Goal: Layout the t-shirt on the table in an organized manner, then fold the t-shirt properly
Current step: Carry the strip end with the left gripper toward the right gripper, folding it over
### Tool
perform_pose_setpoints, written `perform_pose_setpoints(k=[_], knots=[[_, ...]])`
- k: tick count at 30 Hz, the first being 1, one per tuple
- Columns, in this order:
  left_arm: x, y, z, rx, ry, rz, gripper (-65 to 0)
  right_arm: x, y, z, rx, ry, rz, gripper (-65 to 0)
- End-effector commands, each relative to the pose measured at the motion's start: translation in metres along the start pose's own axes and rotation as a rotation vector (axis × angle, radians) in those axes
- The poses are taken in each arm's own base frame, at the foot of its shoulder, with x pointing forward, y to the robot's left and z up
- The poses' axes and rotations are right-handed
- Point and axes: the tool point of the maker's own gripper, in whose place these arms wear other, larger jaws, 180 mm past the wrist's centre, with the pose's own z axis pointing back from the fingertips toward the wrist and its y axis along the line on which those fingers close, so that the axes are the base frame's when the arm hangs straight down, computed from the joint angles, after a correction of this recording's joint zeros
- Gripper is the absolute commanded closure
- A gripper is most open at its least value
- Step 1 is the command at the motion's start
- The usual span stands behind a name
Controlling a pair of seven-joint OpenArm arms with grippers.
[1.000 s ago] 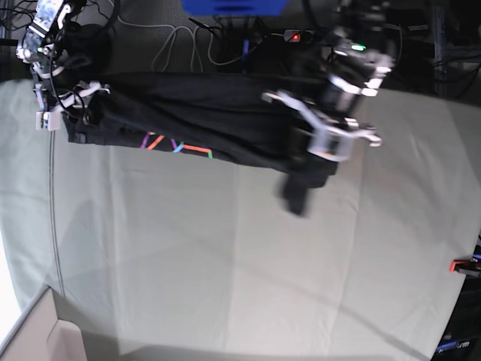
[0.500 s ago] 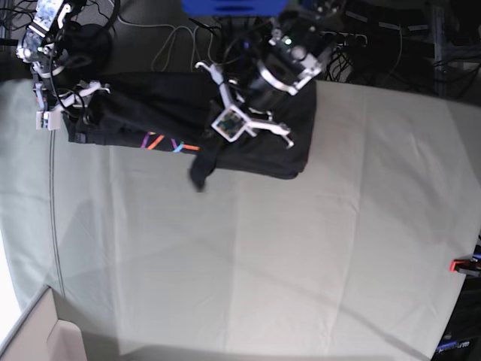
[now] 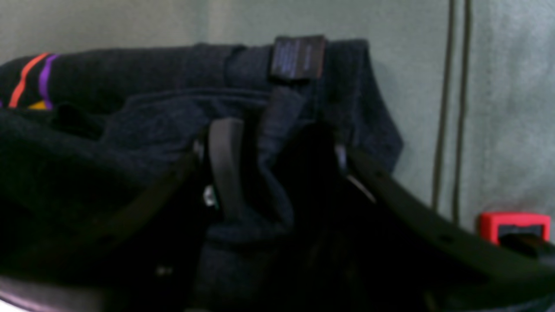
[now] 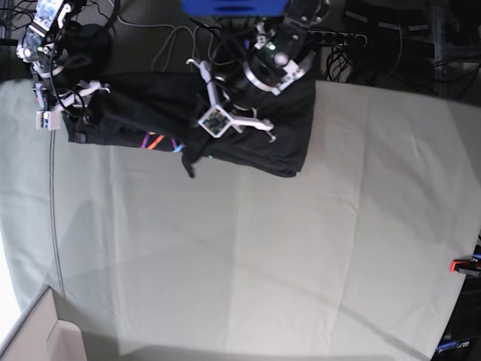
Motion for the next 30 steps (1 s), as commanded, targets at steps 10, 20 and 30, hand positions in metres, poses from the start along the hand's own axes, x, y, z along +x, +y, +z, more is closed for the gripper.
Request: perform_pose_setpoints(k=[10, 20, 30], knots=[[0.054, -0.011, 0.008, -0.021, -0.157, -0.023, -44.5, 0.007, -0.005, 0.003, -0.008, -0.019, 0.012, -26.7], [0.030, 0.034, 0.037, 0.075, -0.124, 0.020, -44.4, 0.009, -0.005, 0.003, -0.009, -0.023, 0.011, -26.7], [-0.045, 0.028, 0.038, 0.040, 0.059, 0.052, -44.4, 0.012, -0.005, 0.002, -0.008, -0.030, 0.011, -26.7]])
